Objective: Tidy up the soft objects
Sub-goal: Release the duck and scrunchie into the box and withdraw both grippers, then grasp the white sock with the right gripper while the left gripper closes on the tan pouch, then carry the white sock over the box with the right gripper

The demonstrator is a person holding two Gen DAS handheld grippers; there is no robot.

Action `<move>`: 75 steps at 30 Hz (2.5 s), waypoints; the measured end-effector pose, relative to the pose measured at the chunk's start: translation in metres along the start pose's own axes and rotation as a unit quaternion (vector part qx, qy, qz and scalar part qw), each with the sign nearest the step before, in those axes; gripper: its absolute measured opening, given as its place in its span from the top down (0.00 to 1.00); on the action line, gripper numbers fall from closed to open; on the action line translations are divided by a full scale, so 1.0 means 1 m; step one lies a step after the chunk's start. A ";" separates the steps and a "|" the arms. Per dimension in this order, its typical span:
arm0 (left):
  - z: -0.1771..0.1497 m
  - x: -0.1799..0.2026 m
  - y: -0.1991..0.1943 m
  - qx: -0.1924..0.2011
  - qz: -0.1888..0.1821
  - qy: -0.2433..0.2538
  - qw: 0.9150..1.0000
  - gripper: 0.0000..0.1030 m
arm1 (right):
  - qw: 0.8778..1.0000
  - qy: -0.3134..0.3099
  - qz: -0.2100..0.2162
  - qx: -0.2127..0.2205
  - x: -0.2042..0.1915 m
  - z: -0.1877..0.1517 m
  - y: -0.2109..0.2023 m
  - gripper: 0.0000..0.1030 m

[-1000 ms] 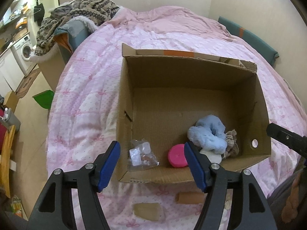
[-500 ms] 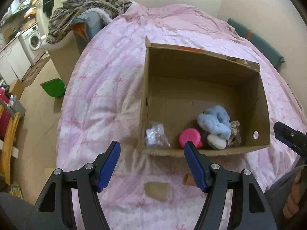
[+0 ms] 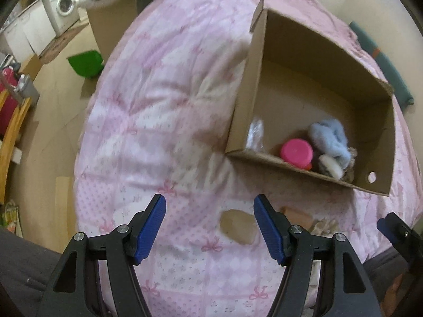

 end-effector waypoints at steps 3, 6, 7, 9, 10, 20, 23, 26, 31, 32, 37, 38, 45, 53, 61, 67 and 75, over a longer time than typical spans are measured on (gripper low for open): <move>-0.009 0.004 0.016 -0.028 0.005 0.002 1.000 0.36 | 1.000 -0.005 -0.013 -0.007 0.000 -0.001 0.006 0.26; -0.021 0.016 0.032 -0.060 -0.017 0.004 0.998 0.36 | 1.000 -0.005 -0.018 -0.011 0.002 -0.002 0.009 0.26; -0.024 0.019 0.036 -0.068 -0.024 0.003 0.997 0.36 | 1.000 -0.004 -0.018 -0.014 0.002 -0.003 0.011 0.26; -0.030 0.027 0.044 -0.084 -0.036 0.002 0.996 0.39 | 1.000 -0.002 -0.021 -0.017 0.005 -0.002 0.012 0.26; -0.032 0.030 0.048 -0.089 -0.039 0.002 0.995 0.41 | 1.000 -0.001 -0.023 -0.018 0.006 -0.003 0.013 0.26; -0.036 0.044 0.067 -0.110 -0.029 0.039 0.993 0.95 | 0.999 0.006 -0.034 -0.027 0.013 -0.003 0.017 0.26; -0.032 0.041 0.056 -0.098 -0.041 0.035 0.994 0.95 | 0.999 0.002 -0.027 -0.042 0.009 -0.007 0.022 0.26; -0.031 0.034 0.043 -0.090 -0.054 0.023 0.994 0.95 | 0.995 0.001 0.022 -0.098 -0.005 -0.024 0.035 0.26; -0.024 0.027 0.016 -0.062 -0.064 0.023 0.996 0.95 | 0.984 0.006 0.047 -0.173 -0.015 -0.057 0.051 0.39; -0.024 0.023 0.012 -0.057 -0.065 0.025 0.996 0.95 | 0.982 0.006 0.047 -0.185 -0.017 -0.062 0.054 0.41; -0.033 0.022 -0.002 -0.048 -0.068 0.027 0.996 0.95 | 0.977 -0.014 0.020 -0.213 -0.018 -0.075 0.067 0.49; -0.036 0.023 -0.003 -0.048 -0.068 0.029 0.996 0.95 | 0.976 -0.016 0.015 -0.215 -0.017 -0.077 0.070 0.52; -0.038 0.028 -0.012 -0.021 -0.055 0.042 0.997 0.95 | 0.975 -0.060 -0.012 -0.214 -0.019 -0.081 0.074 0.89; -0.024 0.019 -0.030 0.029 -0.061 0.018 0.998 0.95 | 0.984 -0.100 0.049 -0.142 -0.047 -0.062 0.045 0.90; -0.016 0.023 -0.042 0.058 -0.067 0.020 0.996 0.95 | 0.990 -0.101 0.064 -0.071 -0.051 -0.037 0.016 0.90; -0.015 0.027 -0.044 0.065 -0.065 0.025 0.995 0.95 | 0.992 -0.094 0.059 -0.065 -0.052 -0.033 0.017 0.90; -0.009 0.032 -0.053 0.087 -0.053 0.042 0.994 0.95 | 0.992 -0.098 0.066 -0.052 -0.060 -0.033 0.016 0.90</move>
Point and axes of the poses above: each gripper's, at about its wrist camera, not at the fingertips, and y roughly the way its jaws point, x to its right, z to its top, the point moved 9 cm from there along y, roughly the way its jaws point
